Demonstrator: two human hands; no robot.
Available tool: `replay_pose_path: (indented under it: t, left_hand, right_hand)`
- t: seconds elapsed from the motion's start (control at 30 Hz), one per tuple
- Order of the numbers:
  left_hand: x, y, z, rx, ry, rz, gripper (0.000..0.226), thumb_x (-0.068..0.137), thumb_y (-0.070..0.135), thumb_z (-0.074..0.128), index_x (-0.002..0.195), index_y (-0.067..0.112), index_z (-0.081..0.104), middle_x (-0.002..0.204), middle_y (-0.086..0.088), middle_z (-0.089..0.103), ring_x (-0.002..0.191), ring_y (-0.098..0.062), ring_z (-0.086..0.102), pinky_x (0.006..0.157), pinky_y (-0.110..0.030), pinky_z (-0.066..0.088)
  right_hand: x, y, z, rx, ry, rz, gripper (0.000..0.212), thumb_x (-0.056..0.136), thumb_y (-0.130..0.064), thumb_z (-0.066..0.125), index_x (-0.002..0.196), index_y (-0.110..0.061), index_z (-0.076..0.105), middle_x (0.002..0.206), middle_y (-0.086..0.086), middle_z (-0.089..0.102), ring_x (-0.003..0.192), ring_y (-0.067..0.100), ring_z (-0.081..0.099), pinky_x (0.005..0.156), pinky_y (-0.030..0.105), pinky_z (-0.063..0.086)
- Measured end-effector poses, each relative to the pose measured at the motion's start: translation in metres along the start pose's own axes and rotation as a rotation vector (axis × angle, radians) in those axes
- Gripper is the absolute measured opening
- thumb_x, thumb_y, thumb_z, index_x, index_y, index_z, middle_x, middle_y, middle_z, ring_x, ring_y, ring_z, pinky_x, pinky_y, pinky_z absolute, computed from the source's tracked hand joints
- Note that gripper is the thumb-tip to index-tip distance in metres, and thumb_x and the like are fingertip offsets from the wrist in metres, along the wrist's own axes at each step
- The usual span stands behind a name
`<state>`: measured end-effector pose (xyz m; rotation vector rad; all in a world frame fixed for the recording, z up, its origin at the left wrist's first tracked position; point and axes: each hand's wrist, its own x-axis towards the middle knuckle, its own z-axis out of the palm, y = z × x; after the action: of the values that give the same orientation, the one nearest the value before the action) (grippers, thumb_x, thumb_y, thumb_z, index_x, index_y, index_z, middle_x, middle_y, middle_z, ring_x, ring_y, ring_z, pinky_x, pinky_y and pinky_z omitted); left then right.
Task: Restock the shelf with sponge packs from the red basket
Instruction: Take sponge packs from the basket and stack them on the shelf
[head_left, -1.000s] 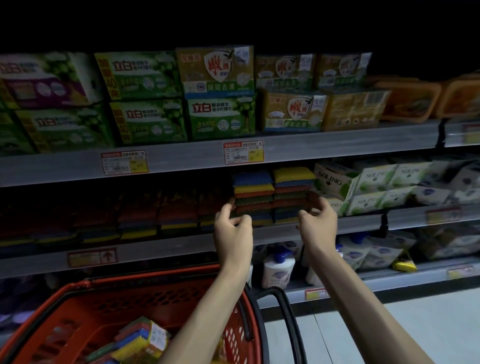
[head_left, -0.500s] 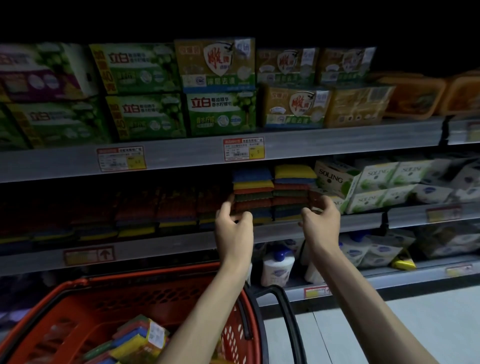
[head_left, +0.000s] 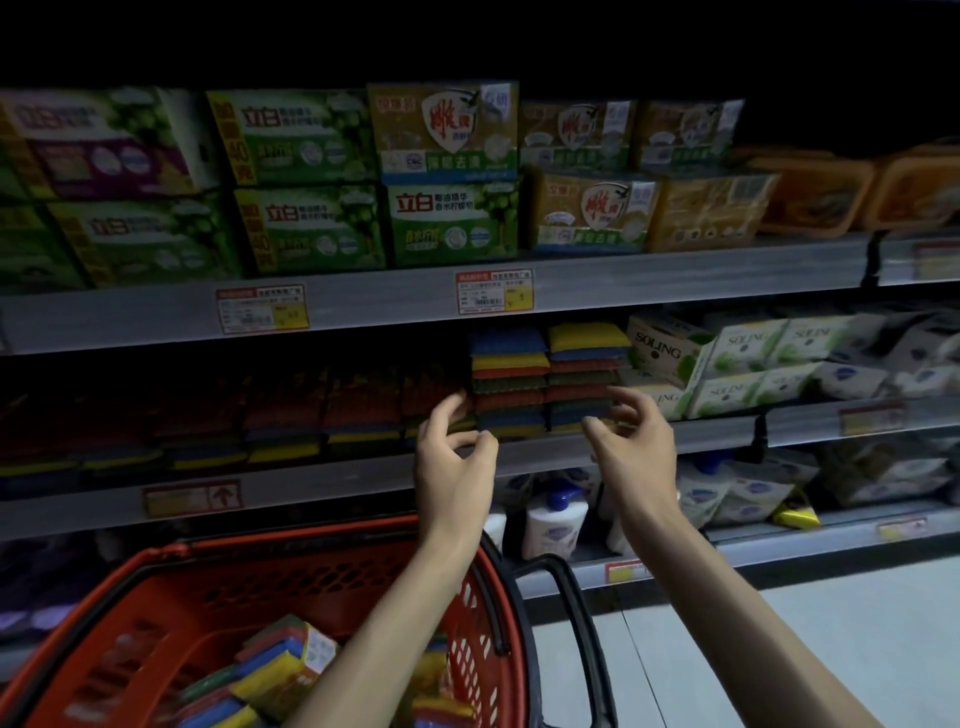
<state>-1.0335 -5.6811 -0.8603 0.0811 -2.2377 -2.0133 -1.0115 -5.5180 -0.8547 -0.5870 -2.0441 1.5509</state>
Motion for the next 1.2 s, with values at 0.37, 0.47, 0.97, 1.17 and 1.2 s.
replay_pose_path:
  t: [0.37,0.47,0.97,1.17,1.2]
  left_hand:
    - [-0.023,-0.004,-0.088,0.363,-0.149,0.275,0.036,0.097,0.028,0.066,0.132,0.035,0.058,0.123,0.021,0.054,0.115,0.003,0.054,0.091,-0.016,0.047]
    - [-0.034,-0.006,-0.126,0.500,-0.197,0.330,0.038,0.098,0.033,0.064,0.135,0.034,0.057,0.129,0.019,0.053,0.120,0.002,0.051,0.095,-0.014,0.040]
    - [-0.055,-0.069,-0.338,1.090,-0.321,0.373,0.047,0.087,0.049,0.050,0.129,0.031,0.061,0.126,0.012,0.055,0.115,-0.017,0.059,0.096,-0.038,0.051]
    - [-0.058,-0.123,-0.379,1.303,-0.308,0.387,0.051,0.084,0.043,0.047,0.128,0.023,0.063,0.125,0.000,0.059,0.109,-0.025,0.060,0.090,-0.040,0.048]
    - [-0.059,-0.131,-0.384,1.331,-0.309,0.382,0.052,0.083,0.042,0.049,0.129,0.022,0.064,0.125,-0.003,0.059,0.110,-0.027,0.059,0.092,-0.041,0.045]
  right_hand:
    - [-0.077,-0.027,0.018,-0.120,-0.247,-0.134,0.041,0.090,-0.034,0.076,0.128,-0.026,0.061,0.113,-0.005,0.063,0.103,0.006,0.061,0.092,0.038,0.055]
    - [-0.101,-0.031,0.031,-0.228,-0.354,-0.216,0.047,0.088,-0.040,0.076,0.131,-0.029,0.060,0.118,-0.009,0.060,0.107,0.005,0.059,0.092,0.031,0.053]
    - [-0.181,0.023,0.104,-0.890,-0.932,-0.530,0.070,0.085,-0.051,0.067,0.146,-0.020,0.048,0.137,0.006,0.052,0.126,0.029,0.054,0.105,0.040,0.045]
    - [-0.207,0.073,0.139,-1.180,-1.144,-0.471,0.071,0.088,-0.049,0.063,0.151,-0.025,0.039,0.142,0.006,0.045,0.130,0.032,0.048,0.101,0.040,0.045]
    - [-0.212,0.078,0.144,-1.205,-1.168,-0.463,0.072,0.089,-0.047,0.063,0.152,-0.025,0.037,0.144,0.006,0.045,0.132,0.032,0.047,0.103,0.039,0.043]
